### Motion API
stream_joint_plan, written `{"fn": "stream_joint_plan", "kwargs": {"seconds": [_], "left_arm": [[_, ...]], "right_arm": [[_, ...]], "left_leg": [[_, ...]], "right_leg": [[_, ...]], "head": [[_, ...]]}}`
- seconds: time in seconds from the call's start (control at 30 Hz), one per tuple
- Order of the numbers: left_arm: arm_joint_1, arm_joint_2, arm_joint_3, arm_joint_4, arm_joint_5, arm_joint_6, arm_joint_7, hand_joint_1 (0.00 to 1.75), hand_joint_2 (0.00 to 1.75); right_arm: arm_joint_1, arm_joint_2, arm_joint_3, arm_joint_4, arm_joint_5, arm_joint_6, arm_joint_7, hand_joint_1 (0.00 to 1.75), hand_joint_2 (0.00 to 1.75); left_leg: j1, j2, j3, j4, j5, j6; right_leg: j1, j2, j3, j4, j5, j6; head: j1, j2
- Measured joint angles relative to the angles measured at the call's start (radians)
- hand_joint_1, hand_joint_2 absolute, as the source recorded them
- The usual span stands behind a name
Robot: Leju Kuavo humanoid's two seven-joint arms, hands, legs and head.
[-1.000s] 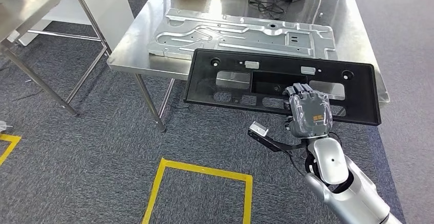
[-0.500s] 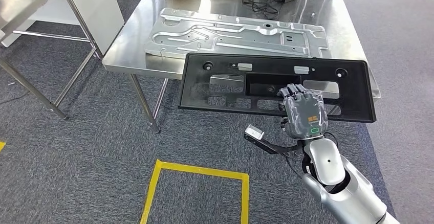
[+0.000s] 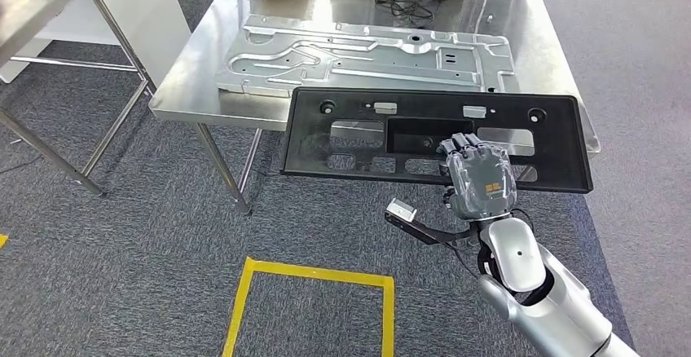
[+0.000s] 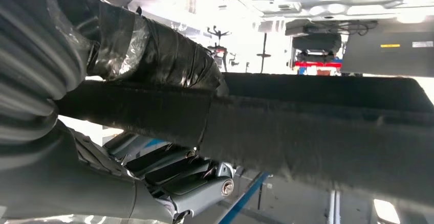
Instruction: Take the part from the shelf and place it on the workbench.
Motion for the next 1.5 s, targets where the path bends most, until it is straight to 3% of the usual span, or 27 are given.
{"fn": "stream_joint_plan", "kwargs": {"seconds": [0.07,0.13,0.17,0.2,0.23,0.3,0.37,0.5,0.57,0.67,0.7,0.73,0.8,0.87,1.0,1.07,1.1,1.17,1.2,1.23,1.27,1.33,1.37,1.4,1.5], "left_arm": [[0.0,0.001,-0.004,0.0,0.002,0.0,0.0,0.0,1.75],[0.0,0.002,-0.007,0.0,0.004,0.0,-0.002,0.0,1.75],[-0.001,0.002,-0.007,0.0,0.004,0.0,-0.002,0.0,1.75],[-0.002,0.003,-0.008,0.0,0.004,0.0,-0.003,0.0,1.75],[-0.003,0.003,-0.008,0.0,0.004,0.0,-0.003,0.0,1.75],[-0.002,0.004,-0.01,0.0,0.004,0.0,-0.002,0.0,1.75],[0.0,0.004,-0.013,0.001,0.004,0.0,-0.001,0.0,1.75],[-0.001,0.003,-0.015,0.002,0.01,0.0,-0.002,0.0,1.75],[-0.001,0.001,-0.015,0.002,0.012,0.0,-0.003,0.0,1.75],[-0.001,0.001,-0.017,0.002,0.016,-0.001,-0.003,0.0,1.75],[0.0,0.001,-0.018,0.002,0.018,-0.001,-0.003,0.0,1.75],[0.0,0.001,-0.019,0.002,0.019,-0.002,-0.003,0.0,1.75],[0.001,0.0,-0.021,0.002,0.021,-0.002,-0.003,0.0,1.75],[0.002,0.0,-0.022,0.002,0.021,-0.002,-0.003,0.0,1.75],[0.001,0.0,-0.024,0.003,0.026,-0.002,-0.003,0.0,1.75],[0.0,0.001,-0.026,0.003,0.03,-0.002,-0.003,0.0,1.75],[0.0,0.001,-0.028,0.003,0.032,-0.002,-0.004,0.0,1.75],[0.0,0.002,-0.031,0.003,0.038,-0.002,-0.006,0.0,1.75],[-0.001,0.003,-0.032,0.003,0.041,-0.002,-0.007,0.0,1.75],[-0.002,0.003,-0.033,0.003,0.043,-0.002,-0.008,0.0,1.75],[-0.002,0.004,-0.035,0.003,0.045,-0.003,-0.009,0.0,1.75],[-0.001,0.004,-0.039,0.003,0.046,-0.002,-0.007,0.0,1.75],[0.001,0.004,-0.04,0.004,0.047,-0.002,-0.006,0.0,1.75],[0.002,0.004,-0.041,0.004,0.049,-0.001,-0.005,0.0,1.75],[0.001,0.003,-0.046,0.005,0.054,-0.001,-0.005,0.0,1.75]], "right_arm": [[-0.002,0.0,0.001,0.0,0.0,0.0,0.0,1.75,1.75],[-0.003,0.001,0.003,0.0,0.0,0.0,0.0,1.75,1.75],[-0.003,0.001,0.004,0.001,0.0,0.0,0.0,1.75,1.75],[-0.003,0.001,0.006,0.002,0.0,0.0,0.0,1.75,1.75],[-0.003,0.001,0.007,0.003,0.0,0.001,0.0,1.75,1.75],[-0.003,0.002,0.01,0.004,0.0,0.001,0.0,1.75,1.75],[-0.005,0.002,0.011,0.005,-0.001,0.001,0.0,1.75,1.75],[-0.008,0.002,0.013,0.007,-0.008,0.007,0.0,1.75,1.75],[-0.012,0.002,0.013,0.007,-0.012,0.012,-0.001,1.75,1.75],[-0.017,0.001,0.013,0.01,-0.016,0.021,-0.003,1.75,1.75],[-0.017,0.001,0.014,0.012,-0.017,0.022,-0.005,1.75,1.75],[-0.017,0.001,0.015,0.013,-0.018,0.024,-0.006,1.75,1.75],[-0.018,0.001,0.015,0.015,-0.019,0.026,-0.008,1.75,1.75],[-0.021,0.0,0.016,0.016,-0.02,0.028,-0.009,1.75,1.75],[-0.025,0.0,0.017,0.016,-0.021,0.033,-0.009,1.75,1.75],[-0.027,0.0,0.017,0.016,-0.021,0.034,-0.009,1.75,1.75],[-0.029,0.0,0.018,0.016,-0.021,0.034,-0.009,1.75,1.75],[-0.031,0.001,0.021,0.017,-0.021,0.036,-0.009,1.75,1.75],[-0.031,0.001,0.023,0.018,-0.021,0.037,-0.009,1.75,1.75],[-0.03,0.001,0.025,0.018,-0.021,0.038,-0.009,1.75,1.75],[-0.03,0.001,0.027,0.019,-0.021,0.039,-0.009,1.75,1.75],[-0.031,0.002,0.03,0.02,-0.021,0.04,-0.009,1.75,1.75],[-0.031,0.002,0.03,0.02,-0.021,0.041,-0.008,1.75,1.75],[-0.032,0.002,0.031,0.021,-0.021,0.041,-0.007,1.75,1.75],[-0.033,0.003,0.031,0.024,-0.021,0.045,-0.005,1.75,1.75]], "left_leg": [[0.001,-0.001,-0.027,0.061,-0.034,-0.009],[0.001,-0.002,-0.096,0.192,-0.088,-0.013],[0.001,-0.003,-0.131,0.253,-0.103,-0.014],[0.001,-0.003,-0.152,0.282,-0.099,-0.014],[0.001,-0.003,-0.155,0.274,-0.073,-0.012],[0.0,-0.004,-0.114,0.16,0.014,-0.002],[-0.004,-0.007,-0.069,0.052,0.059,0.007],[-0.004,-0.01,-0.047,0.005,0.049,0.018],[0.003,-0.009,-0.032,-0.01,0.049,0.027],[0.004,-0.007,-0.015,-0.016,0.04,0.036],[0.004,-0.007,-0.01,-0.016,0.034,0.036],[0.005,-0.007,-0.003,-0.015,0.029,0.035],[0.006,-0.009,0.015,-0.012,0.012,0.03],[0.004,-0.01,0.027,-0.009,-0.002,0.02],[0.001,-0.006,0.028,-0.009,-0.016,0.002],[0.002,-0.005,0.014,0.031,-0.04,-0.006],[0.003,-0.005,-0.011,0.082,-0.063,-0.008],[0.003,-0.006,-0.092,0.221,-0.107,-0.011],[0.002,-0.006,-0.127,0.271,-0.112,-0.012],[0.002,-0.006,-0.146,0.287,-0.097,-0.011],[0.002,-0.006,-0.146,0.265,-0.061,-0.009],[0.001,-0.007,-0.108,0.148,0.031,-0.002],[-0.001,-0.008,-0.086,0.092,0.058,0.001],[-0.002,-0.009,-0.07,0.053,0.066,0.005],[-0.003,-0.012,-0.055,0.016,0.05,0.014]], "right_leg": [[-0.004,0.0,0.009,-0.007,-0.002,-0.014],[0.0,-0.001,0.017,-0.007,-0.009,-0.025],[0.002,0.0,0.021,-0.007,-0.012,-0.029],[0.004,0.001,0.026,-0.007,-0.017,-0.03],[0.006,0.003,0.034,-0.007,-0.022,-0.031],[0.008,0.008,0.051,-0.006,-0.034,-0.028],[0.011,0.012,0.058,-0.003,-0.045,-0.021],[0.012,0.013,0.056,-0.006,-0.051,-0.002],[0.01,0.01,0.037,0.039,-0.075,0.009],[0.002,0.006,-0.07,0.22,-0.135,0.023],[0.0,0.005,-0.099,0.257,-0.133,0.027],[-0.003,0.004,-0.111,0.257,-0.111,0.029],[-0.007,0.001,-0.083,0.153,-0.024,0.031],[-0.003,-0.004,-0.038,0.046,0.026,0.026],[0.001,-0.002,-0.019,0.008,0.011,0.006],[-0.003,-0.001,-0.006,0.001,0.004,-0.006],[-0.004,-0.002,0.001,-0.002,0.0,-0.013],[-0.002,-0.002,0.012,-0.002,-0.009,-0.022],[-0.001,-0.002,0.019,-0.002,-0.015,-0.023],[0.0,-0.001,0.027,-0.002,-0.021,-0.023],[0.001,0.0,0.037,-0.002,-0.028,-0.022],[0.002,0.004,0.057,-0.002,-0.043,-0.017],[0.004,0.006,0.063,-0.001,-0.05,-0.013],[0.005,0.007,0.064,0.0,-0.054,-0.008],[0.006,0.007,0.06,-0.004,-0.058,0.008]], "head": [[-0.001,0.0],[-0.001,0.0],[-0.001,0.0],[-0.001,0.0],[-0.001,0.0],[-0.001,0.0],[-0.001,0.0],[-0.001,0.0],[0.0,0.0],[0.0,0.0],[0.0,0.0],[0.0,0.0],[0.001,0.0],[0.001,0.0],[0.0,0.0],[0.0,0.0],[-0.001,0.0],[-0.001,0.0],[-0.001,0.0],[-0.001,0.0],[-0.001,0.0],[0.0,0.0],[-0.001,0.0],[0.0,0.0],[-0.001,0.0]]}}
